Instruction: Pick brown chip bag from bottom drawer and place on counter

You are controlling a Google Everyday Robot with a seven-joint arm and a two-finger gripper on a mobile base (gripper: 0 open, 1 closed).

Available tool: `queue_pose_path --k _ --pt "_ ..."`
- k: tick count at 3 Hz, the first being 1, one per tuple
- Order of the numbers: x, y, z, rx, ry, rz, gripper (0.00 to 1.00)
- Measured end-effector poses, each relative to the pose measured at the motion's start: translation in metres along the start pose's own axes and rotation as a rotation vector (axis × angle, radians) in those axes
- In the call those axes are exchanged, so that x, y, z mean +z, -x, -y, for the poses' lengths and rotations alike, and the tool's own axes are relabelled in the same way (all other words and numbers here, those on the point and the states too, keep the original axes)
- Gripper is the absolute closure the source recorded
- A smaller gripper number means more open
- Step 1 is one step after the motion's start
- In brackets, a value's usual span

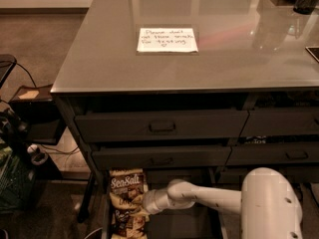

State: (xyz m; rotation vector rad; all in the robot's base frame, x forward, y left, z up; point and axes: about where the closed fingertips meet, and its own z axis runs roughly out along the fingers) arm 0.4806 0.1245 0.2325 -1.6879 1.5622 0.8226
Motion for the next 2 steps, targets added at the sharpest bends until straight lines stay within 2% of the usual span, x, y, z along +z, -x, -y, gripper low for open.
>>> queue_pose_path --k 1,2 --pt "-0.029 0.024 -0.004 0.011 0.014 0.015 1.00" --pt "-0.075 0.054 0.002 0.015 -0.019 0.007 1.00"
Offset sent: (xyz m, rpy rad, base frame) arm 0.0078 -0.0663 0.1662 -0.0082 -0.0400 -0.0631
